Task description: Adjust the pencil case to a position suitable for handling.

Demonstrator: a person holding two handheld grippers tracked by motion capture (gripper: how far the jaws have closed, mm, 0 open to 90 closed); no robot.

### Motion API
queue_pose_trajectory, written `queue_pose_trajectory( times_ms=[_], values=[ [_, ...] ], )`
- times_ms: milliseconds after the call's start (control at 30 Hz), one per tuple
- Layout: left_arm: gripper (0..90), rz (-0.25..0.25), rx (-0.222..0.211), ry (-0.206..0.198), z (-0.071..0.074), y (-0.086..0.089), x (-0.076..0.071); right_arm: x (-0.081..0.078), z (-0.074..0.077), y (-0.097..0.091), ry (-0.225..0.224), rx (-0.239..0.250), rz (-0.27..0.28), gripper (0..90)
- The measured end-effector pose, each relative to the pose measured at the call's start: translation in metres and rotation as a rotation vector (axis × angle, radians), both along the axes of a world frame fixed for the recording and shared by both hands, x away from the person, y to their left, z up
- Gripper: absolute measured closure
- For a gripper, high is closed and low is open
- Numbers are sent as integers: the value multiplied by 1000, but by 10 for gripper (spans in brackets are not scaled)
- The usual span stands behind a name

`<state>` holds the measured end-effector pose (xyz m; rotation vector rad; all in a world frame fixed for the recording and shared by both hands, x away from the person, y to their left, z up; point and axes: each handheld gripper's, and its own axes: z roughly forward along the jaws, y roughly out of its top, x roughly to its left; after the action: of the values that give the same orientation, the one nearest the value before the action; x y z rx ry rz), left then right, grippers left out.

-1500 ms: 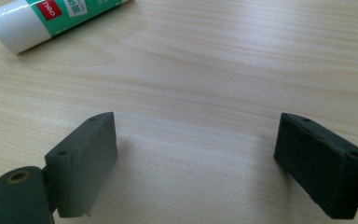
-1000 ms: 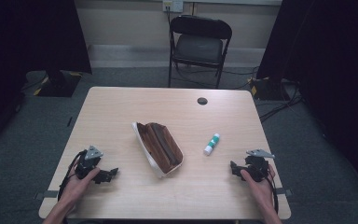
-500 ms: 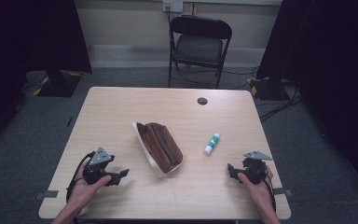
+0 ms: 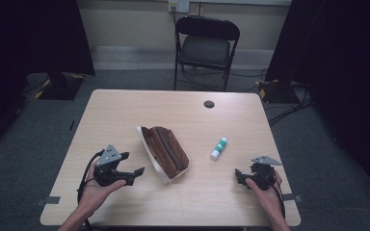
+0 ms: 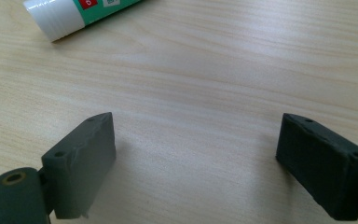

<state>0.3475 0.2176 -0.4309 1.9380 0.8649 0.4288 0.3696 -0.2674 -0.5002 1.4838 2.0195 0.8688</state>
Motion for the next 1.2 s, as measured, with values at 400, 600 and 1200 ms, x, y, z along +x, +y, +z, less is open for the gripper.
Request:
queue_pose_trajectory(
  times_ms=[400,600,1200],
  values=[
    [170,57,-83,3,11,-19,35,0,0,0,-2,-1,6,109],
    [152,80,-61,9,6,-24,38,0,0,0,-3,-1,13,111],
    [161,59,-114,8,9,-35,35,0,0,1,-5,0,26,121]
  ],
)
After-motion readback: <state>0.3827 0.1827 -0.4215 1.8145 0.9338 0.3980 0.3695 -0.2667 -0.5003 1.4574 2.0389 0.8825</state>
